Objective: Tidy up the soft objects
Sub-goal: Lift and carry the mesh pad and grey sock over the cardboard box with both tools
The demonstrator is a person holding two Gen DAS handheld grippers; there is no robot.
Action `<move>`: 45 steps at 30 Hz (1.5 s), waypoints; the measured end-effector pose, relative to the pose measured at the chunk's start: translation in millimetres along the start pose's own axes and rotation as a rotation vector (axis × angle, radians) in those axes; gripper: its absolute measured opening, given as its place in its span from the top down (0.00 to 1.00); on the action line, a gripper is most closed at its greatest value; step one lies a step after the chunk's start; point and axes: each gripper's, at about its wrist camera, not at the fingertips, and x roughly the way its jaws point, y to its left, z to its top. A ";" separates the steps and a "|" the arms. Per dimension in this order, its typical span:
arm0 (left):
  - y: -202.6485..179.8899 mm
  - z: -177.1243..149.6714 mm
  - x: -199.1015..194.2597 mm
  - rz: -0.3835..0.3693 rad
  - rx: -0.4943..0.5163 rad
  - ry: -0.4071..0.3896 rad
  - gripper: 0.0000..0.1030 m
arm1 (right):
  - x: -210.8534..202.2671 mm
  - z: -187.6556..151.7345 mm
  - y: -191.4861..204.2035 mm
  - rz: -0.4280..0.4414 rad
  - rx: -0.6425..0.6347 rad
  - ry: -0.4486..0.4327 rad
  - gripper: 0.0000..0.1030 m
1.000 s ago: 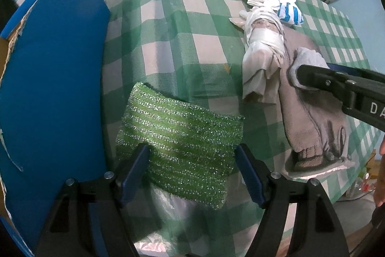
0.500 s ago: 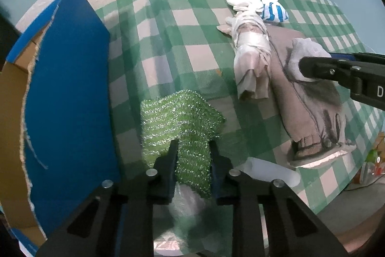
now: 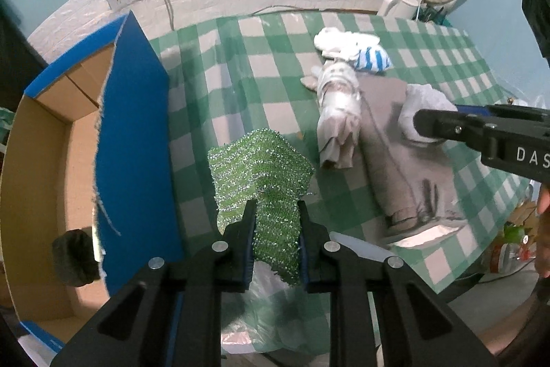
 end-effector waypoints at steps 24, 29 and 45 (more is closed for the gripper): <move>19.8 12.6 -55.0 -0.027 -0.037 -0.089 0.80 | -50.1 4.9 46.7 0.081 -0.069 -0.061 0.70; 24.8 12.3 -66.1 -0.031 -0.046 -0.108 0.80 | -53.9 8.1 62.0 0.089 -0.095 -0.072 0.70; 65.2 5.1 -97.1 -0.003 -0.114 -0.176 0.80 | -57.5 20.3 113.8 0.115 -0.182 -0.090 0.70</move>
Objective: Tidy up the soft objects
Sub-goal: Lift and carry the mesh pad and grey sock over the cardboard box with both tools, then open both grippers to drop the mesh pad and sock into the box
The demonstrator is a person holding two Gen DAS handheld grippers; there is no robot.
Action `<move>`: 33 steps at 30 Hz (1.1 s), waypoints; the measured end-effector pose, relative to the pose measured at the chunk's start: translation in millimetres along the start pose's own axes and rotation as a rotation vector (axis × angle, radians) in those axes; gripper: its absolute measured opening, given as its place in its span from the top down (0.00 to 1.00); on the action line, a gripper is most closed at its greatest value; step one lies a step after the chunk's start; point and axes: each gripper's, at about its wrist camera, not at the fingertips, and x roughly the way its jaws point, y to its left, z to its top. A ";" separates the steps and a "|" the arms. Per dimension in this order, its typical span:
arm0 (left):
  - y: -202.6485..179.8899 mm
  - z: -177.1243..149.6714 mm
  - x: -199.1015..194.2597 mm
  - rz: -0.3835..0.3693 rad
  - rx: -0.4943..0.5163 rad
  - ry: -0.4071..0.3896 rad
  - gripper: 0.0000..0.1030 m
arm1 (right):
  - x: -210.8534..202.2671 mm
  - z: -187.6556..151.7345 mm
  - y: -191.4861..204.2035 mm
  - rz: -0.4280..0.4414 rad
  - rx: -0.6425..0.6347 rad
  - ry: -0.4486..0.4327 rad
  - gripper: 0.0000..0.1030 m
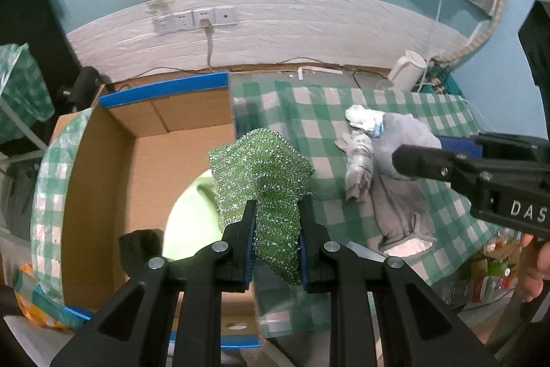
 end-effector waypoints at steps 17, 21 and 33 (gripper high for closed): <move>70.6 -10.9 -2.3 0.066 -0.115 -0.015 0.80 | 31.0 20.7 65.6 0.045 -0.100 0.041 0.70; 85.6 -14.2 -1.5 0.072 -0.139 -0.014 0.80 | 42.1 24.5 81.4 0.053 -0.124 0.057 0.70; 123.4 -26.2 9.1 0.085 -0.202 0.015 0.80 | 78.8 29.0 120.5 0.079 -0.185 0.116 0.70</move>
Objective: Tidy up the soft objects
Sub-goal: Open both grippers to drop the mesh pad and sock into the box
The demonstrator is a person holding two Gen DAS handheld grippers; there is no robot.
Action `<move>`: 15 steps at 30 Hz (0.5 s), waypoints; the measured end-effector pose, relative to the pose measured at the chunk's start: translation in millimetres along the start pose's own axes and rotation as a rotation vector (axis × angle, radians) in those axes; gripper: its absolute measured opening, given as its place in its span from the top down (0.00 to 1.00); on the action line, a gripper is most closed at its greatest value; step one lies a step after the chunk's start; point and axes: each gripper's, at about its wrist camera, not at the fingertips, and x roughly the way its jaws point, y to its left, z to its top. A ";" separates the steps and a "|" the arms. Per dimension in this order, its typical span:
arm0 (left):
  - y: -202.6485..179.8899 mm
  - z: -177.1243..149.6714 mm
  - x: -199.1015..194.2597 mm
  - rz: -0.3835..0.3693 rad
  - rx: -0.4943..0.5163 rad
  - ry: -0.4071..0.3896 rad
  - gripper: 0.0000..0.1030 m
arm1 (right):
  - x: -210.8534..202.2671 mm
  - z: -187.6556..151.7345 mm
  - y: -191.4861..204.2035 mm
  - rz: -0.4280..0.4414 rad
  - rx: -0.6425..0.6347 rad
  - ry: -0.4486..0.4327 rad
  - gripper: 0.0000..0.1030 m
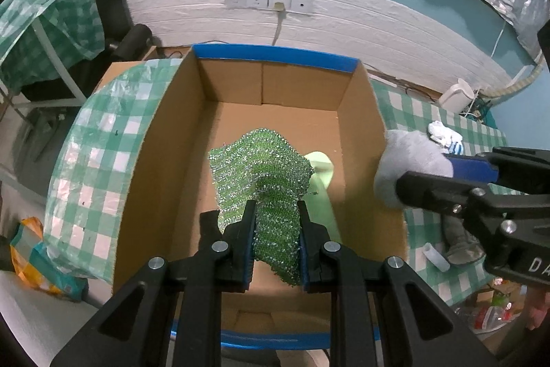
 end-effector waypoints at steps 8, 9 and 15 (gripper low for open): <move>19.4 -4.5 17.4 0.003 -0.037 0.045 0.77 | 16.1 5.3 6.0 0.028 -0.002 0.030 0.60; 21.5 -5.1 19.9 0.001 -0.045 0.056 0.72 | 16.5 5.8 5.5 0.028 0.003 0.028 0.58; 26.1 -4.1 17.6 -0.004 -0.072 0.051 0.57 | 15.4 8.4 0.2 0.025 0.032 0.010 0.47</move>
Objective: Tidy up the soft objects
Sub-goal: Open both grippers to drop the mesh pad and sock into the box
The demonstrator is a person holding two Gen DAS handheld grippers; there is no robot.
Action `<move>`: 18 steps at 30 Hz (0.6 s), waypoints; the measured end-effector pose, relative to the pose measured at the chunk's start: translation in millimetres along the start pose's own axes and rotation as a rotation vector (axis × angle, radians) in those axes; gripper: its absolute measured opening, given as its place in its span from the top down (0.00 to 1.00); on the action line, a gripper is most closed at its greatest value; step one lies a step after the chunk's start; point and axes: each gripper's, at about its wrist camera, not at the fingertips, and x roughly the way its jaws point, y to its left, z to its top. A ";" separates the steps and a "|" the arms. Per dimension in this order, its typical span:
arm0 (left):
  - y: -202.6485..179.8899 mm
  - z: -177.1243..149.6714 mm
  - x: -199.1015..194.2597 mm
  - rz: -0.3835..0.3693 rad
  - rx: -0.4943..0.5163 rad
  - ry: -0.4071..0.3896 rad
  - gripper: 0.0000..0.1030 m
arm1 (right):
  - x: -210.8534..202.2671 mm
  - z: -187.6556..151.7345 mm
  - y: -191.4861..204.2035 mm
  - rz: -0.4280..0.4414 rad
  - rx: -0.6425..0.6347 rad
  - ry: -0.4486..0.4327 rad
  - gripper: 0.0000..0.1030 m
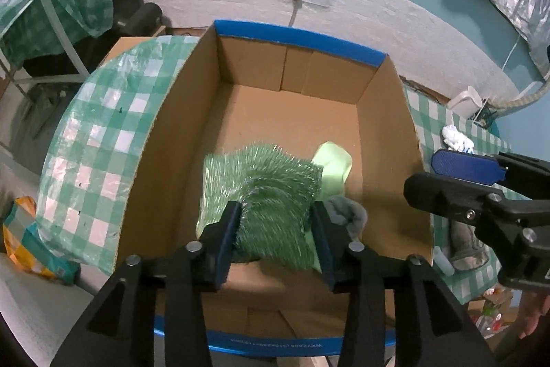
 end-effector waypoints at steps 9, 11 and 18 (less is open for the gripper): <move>-1.2 0.1 0.0 0.008 0.000 -0.001 0.57 | -4.1 -3.5 -8.3 -0.006 0.020 -0.005 0.46; -4.0 -0.4 -0.9 0.009 0.011 -0.002 0.57 | -4.1 -5.5 -9.7 -0.011 0.019 -0.003 0.46; -10.6 3.8 -13.4 -0.018 0.004 -0.034 0.34 | -11.1 -10.1 -19.9 -0.016 0.041 -0.009 0.46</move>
